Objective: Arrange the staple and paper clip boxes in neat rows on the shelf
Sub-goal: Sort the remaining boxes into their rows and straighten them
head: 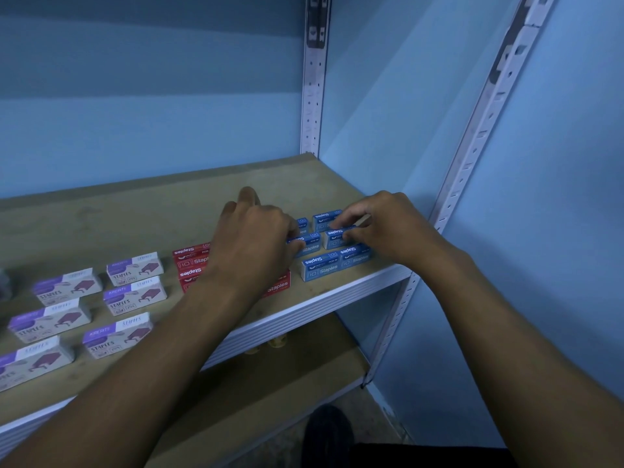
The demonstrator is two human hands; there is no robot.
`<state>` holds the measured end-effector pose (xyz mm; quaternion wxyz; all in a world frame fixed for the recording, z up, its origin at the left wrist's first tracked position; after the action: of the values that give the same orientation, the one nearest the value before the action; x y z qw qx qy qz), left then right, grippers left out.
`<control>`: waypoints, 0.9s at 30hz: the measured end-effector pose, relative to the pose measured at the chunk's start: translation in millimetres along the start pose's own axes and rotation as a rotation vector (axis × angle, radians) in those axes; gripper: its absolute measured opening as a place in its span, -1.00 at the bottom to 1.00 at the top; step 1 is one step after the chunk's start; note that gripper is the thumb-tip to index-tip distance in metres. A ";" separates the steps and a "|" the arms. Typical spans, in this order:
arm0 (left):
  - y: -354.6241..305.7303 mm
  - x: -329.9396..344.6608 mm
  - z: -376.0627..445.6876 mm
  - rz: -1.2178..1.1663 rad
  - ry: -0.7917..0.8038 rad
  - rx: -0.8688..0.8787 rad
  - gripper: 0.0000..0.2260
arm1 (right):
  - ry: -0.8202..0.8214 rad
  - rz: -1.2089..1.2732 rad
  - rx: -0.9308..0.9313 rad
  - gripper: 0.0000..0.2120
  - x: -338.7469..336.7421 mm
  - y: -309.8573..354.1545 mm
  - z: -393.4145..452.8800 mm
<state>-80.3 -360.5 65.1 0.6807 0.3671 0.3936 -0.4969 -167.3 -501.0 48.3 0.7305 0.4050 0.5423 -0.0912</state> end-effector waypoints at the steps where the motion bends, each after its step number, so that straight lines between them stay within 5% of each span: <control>1: 0.0 -1.0 0.0 -0.005 -0.009 0.001 -0.72 | -0.008 0.004 0.001 -0.79 -0.4 0.0 -0.6; 12: -4.0 -21.7 -1.1 -0.095 -0.130 0.026 -0.79 | -0.049 -0.018 -0.012 -0.82 -20.3 9.3 -12.0; 27: -11.8 -10.4 -6.8 -0.179 -0.058 0.020 -0.76 | 0.044 -0.057 -0.024 -0.81 -10.3 8.6 -17.2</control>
<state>-94.9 -353.2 70.4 0.6409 0.3229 0.4000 -0.5701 -178.8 -486.7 60.0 0.7202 0.3826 0.5706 -0.0964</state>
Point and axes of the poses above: each hand's wrist, its own z-axis towards the middle knuckle, its own x-axis out of the palm, y = z × x, the point moved 10 cm from there along z, towards the middle knuckle, and after that the axes turned 14 degrees about x, right-handed, at the moved point
